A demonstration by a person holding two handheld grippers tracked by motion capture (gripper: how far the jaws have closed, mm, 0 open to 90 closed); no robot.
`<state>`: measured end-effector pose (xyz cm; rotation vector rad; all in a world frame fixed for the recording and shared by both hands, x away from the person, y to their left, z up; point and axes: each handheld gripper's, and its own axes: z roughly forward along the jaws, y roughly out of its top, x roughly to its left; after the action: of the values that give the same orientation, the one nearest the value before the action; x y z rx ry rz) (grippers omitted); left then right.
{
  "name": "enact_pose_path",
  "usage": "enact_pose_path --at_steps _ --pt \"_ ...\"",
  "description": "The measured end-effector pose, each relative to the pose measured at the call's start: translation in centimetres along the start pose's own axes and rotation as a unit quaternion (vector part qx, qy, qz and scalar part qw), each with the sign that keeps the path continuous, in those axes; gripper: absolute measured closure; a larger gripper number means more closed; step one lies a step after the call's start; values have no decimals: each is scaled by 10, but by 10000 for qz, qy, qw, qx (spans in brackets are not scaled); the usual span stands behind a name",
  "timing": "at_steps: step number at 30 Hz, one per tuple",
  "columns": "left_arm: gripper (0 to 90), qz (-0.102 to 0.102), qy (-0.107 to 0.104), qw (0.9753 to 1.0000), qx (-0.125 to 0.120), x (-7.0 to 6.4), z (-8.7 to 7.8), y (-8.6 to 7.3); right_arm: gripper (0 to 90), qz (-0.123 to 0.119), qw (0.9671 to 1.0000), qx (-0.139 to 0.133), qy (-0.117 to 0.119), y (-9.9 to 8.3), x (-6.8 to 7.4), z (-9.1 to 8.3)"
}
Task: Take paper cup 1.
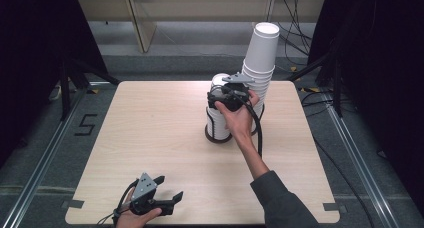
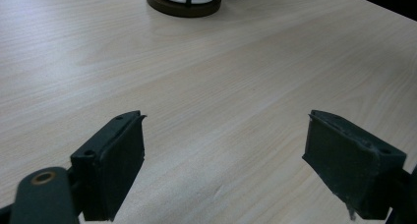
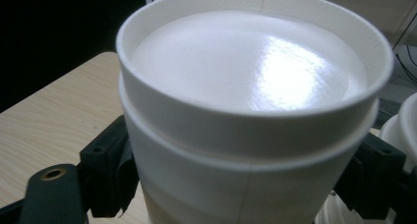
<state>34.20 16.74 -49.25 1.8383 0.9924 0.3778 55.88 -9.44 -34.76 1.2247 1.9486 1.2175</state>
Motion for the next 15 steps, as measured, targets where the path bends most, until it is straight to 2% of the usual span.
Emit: enact_pose_path --at_steps 5,8,15 --pt "148 29 -4 10000 13 0 0 0 185 31 10000 -16 48 2 -2 -2" --pt "148 17 -4 10000 8 0 1 0 186 125 9998 -160 83 5 -2 -5" --pt "148 30 9 10000 36 -1 0 0 188 146 9992 -376 38 20 -4 -20"
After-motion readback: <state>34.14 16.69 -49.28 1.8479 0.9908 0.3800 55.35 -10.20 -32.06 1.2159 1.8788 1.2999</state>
